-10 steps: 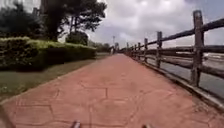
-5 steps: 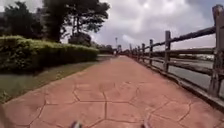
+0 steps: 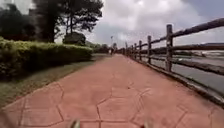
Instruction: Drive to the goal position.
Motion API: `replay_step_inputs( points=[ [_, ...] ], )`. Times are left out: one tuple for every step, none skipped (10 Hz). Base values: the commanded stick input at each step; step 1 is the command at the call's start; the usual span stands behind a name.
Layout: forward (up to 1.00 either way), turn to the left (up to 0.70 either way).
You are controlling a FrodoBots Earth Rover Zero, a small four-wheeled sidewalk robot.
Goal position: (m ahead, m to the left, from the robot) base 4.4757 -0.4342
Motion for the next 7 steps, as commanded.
replay_step_inputs(
  points=[
    [0.85,-0.17],
    [0.85,0.05],
    [0.85,0.11],
    [0.85,0.11],
    [0.85,0.11],
    [0.85,0.11],
    [0.85,0.11]
  ],
)
